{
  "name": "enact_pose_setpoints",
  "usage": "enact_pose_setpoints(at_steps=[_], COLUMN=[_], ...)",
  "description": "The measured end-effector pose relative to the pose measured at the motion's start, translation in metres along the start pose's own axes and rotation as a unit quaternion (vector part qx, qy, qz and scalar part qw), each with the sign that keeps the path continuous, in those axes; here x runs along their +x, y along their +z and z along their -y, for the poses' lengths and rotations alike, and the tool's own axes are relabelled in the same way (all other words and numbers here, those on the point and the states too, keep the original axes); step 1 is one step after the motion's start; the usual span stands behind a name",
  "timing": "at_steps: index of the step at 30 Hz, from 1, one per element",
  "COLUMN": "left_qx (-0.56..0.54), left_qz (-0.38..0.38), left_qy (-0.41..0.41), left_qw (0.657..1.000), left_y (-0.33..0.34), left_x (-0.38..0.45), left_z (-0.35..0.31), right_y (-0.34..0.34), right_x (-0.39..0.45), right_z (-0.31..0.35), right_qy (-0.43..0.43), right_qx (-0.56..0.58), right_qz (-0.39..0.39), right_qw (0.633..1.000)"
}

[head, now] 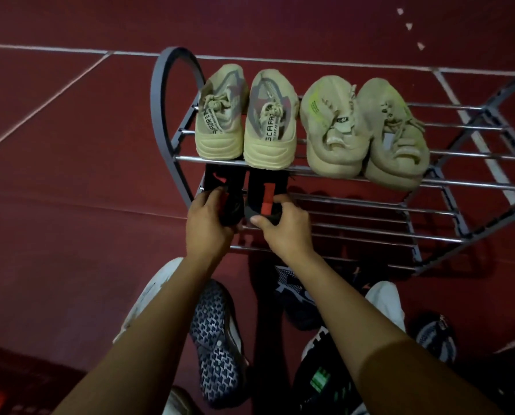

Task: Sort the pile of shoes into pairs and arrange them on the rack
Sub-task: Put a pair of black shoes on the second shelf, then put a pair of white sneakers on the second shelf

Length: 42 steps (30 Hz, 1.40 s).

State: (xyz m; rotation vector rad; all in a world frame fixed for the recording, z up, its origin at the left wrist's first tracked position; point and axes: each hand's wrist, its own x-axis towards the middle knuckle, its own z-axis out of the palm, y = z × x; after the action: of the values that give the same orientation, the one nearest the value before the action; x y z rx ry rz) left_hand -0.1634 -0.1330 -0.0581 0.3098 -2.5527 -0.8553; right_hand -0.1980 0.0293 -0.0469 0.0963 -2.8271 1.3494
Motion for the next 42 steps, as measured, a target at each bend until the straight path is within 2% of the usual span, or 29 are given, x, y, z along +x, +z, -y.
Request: enact_pose_setpoints(at_steps=[5, 8, 9, 11, 12, 14, 16, 17, 19, 23, 24, 25, 26, 28, 29, 30, 33, 37, 39, 42], left_qx=[-0.052, -0.056, -0.056, -0.040, -0.013, 0.042, 0.056, 0.042, 0.009, 0.015, -0.023, -0.106, -0.219, -0.455, -0.523, -0.558, -0.570, -0.558, -0.577, -0.602], left_qz=[-0.030, -0.075, -0.089, -0.087, -0.058, 0.061, 0.167, 0.175, 0.162, 0.191, 0.192, 0.191, 0.193, 0.230, 0.237, 0.241, 0.247, 0.256, 0.238, 0.232], left_qy=[-0.025, -0.047, -0.082, -0.208, -0.283, -0.418, -0.505, -0.534, -0.548, -0.492, -0.483, -0.489, -0.502, -0.501, -0.498, -0.499, -0.500, -0.520, -0.530, -0.526], left_qw=[0.998, 0.995, 0.991, 0.973, 0.957, 0.906, 0.845, 0.826, 0.820, 0.849, 0.854, 0.845, 0.814, 0.699, 0.650, 0.618, 0.603, 0.594, 0.574, 0.554], left_y=[0.004, 0.005, 0.005, 0.004, 0.003, 0.003, 0.005, 0.008, 0.011, 0.008, 0.005, 0.002, 0.000, -0.005, -0.003, -0.002, -0.005, -0.002, 0.002, 0.009], left_x=[-0.015, -0.040, -0.055, -0.092, -0.115, -0.168, -0.215, -0.230, -0.242, -0.235, -0.233, -0.231, -0.229, -0.226, -0.224, -0.221, -0.216, -0.215, -0.217, -0.221], left_z=[-0.005, 0.004, 0.007, 0.012, 0.019, 0.035, 0.045, 0.049, 0.045, 0.038, 0.034, 0.026, 0.016, -0.007, -0.013, -0.018, -0.020, -0.007, 0.000, 0.001], right_y=[0.002, 0.000, 0.001, 0.002, 0.004, 0.005, 0.003, 0.000, -0.009, -0.039, -0.047, -0.054, -0.061, -0.071, -0.076, -0.079, -0.080, -0.073, -0.070, -0.064], right_x=[-0.009, -0.019, -0.028, -0.051, -0.064, -0.094, -0.124, -0.138, -0.162, -0.168, -0.163, -0.156, -0.149, -0.136, -0.132, -0.129, -0.124, -0.133, -0.140, -0.144], right_z=[-0.005, -0.011, -0.013, -0.020, -0.026, -0.042, -0.061, -0.071, -0.090, -0.116, -0.116, -0.114, -0.111, -0.106, -0.104, -0.104, -0.105, -0.101, -0.101, -0.095], right_qy=[-0.017, -0.021, -0.030, -0.043, -0.045, -0.037, -0.024, -0.013, 0.002, 0.002, 0.015, 0.033, 0.054, 0.096, 0.112, 0.127, 0.155, 0.140, 0.153, 0.164], right_qx=[0.001, -0.047, -0.061, -0.053, -0.045, -0.047, -0.060, -0.065, -0.066, -0.116, -0.142, -0.170, -0.196, -0.229, -0.247, -0.268, -0.309, -0.320, -0.306, -0.318], right_qz=[0.012, 0.026, 0.015, -0.014, -0.023, -0.016, 0.030, 0.059, 0.095, 0.084, 0.105, 0.136, 0.168, 0.220, 0.238, 0.245, 0.231, 0.224, 0.246, 0.305], right_qw=[1.000, 0.998, 0.998, 0.998, 0.998, 0.998, 0.997, 0.996, 0.993, 0.990, 0.984, 0.975, 0.965, 0.943, 0.933, 0.923, 0.909, 0.910, 0.907, 0.883])
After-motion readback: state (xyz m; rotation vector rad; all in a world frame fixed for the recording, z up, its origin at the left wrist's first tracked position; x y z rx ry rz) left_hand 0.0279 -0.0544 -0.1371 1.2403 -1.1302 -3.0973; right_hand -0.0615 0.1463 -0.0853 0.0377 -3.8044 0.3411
